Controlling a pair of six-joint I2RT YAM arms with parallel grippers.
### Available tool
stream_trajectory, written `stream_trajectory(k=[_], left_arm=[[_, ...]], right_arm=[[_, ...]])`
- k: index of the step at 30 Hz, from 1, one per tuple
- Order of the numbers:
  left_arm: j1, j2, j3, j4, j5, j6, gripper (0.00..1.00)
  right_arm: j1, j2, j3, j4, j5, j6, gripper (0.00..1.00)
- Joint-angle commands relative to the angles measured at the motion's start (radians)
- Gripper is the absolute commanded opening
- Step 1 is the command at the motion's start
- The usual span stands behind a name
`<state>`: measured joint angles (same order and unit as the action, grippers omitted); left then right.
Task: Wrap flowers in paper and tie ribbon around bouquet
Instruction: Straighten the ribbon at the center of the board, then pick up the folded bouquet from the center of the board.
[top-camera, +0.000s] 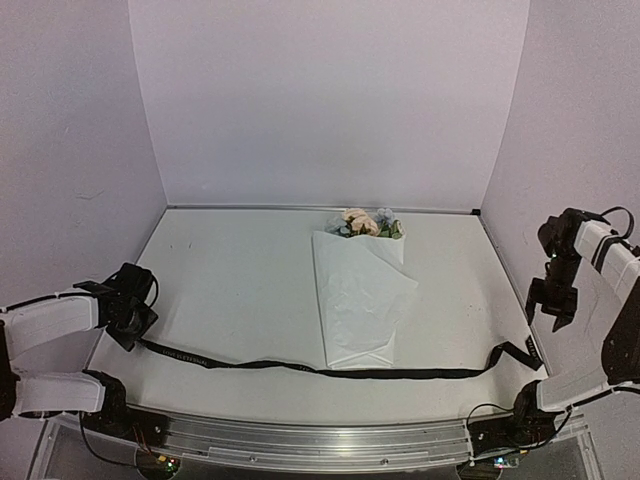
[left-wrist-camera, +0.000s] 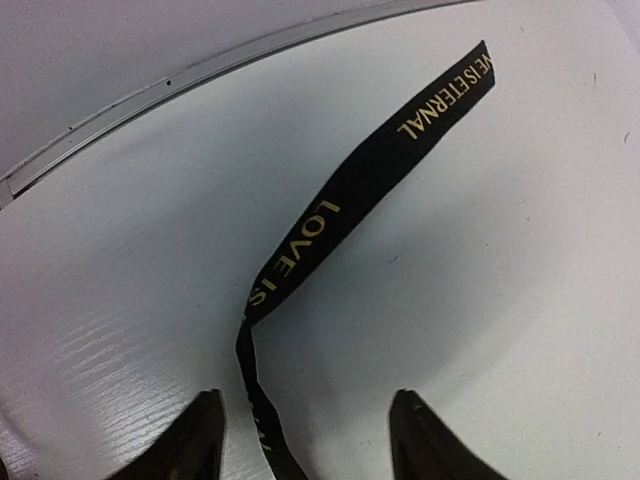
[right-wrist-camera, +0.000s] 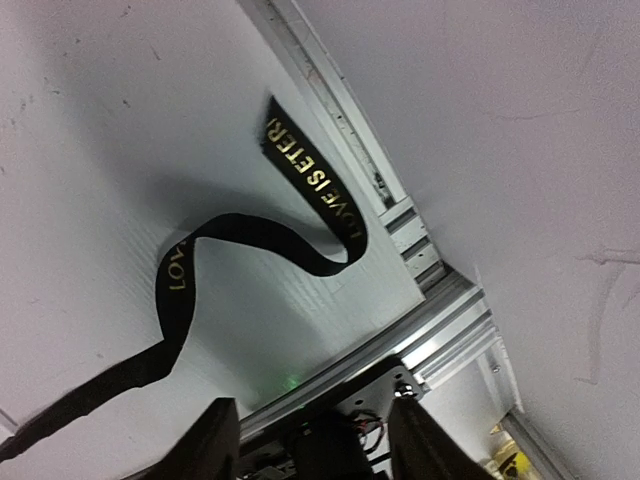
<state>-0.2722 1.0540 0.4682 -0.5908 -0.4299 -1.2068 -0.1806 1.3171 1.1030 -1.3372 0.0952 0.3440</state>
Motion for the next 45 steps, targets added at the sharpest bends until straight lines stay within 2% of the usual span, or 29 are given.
stream_trajectory(k=[1,6,11,19,24,30,35,41,45], left_arm=[[-0.003,-0.044,0.072,0.056,0.046,0.107,0.75],[-0.016,-0.071,0.157,0.084,0.063,0.269,0.86],[-0.075,-0.028,0.234,0.115,0.116,0.381,0.88],[-0.177,0.084,0.219,0.354,0.409,0.431,0.85],[-0.242,0.221,0.214,0.563,0.637,0.447,0.81],[-0.334,0.428,0.308,0.742,0.796,0.469,0.74],[-0.419,0.609,0.436,0.796,0.855,0.488,0.7],[-0.473,0.796,0.547,0.847,0.917,0.466,0.69],[-0.504,0.885,0.612,0.851,0.94,0.468,0.68]], right_arm=[[0.032,-0.033,-0.006,-0.077,-0.231,0.043,0.68],[0.194,-0.02,-0.028,0.033,-0.334,0.076,0.8],[0.348,0.023,-0.103,0.326,-0.484,0.222,0.86],[0.542,0.211,-0.143,0.714,-0.523,0.43,0.87],[0.616,0.331,-0.09,0.83,-0.524,0.461,0.85],[0.628,0.458,-0.038,0.921,-0.57,0.509,0.77],[0.629,0.504,-0.038,0.993,-0.598,0.563,0.67],[0.629,0.522,-0.058,1.026,-0.619,0.597,0.53],[0.629,0.527,-0.059,1.037,-0.633,0.614,0.37]])
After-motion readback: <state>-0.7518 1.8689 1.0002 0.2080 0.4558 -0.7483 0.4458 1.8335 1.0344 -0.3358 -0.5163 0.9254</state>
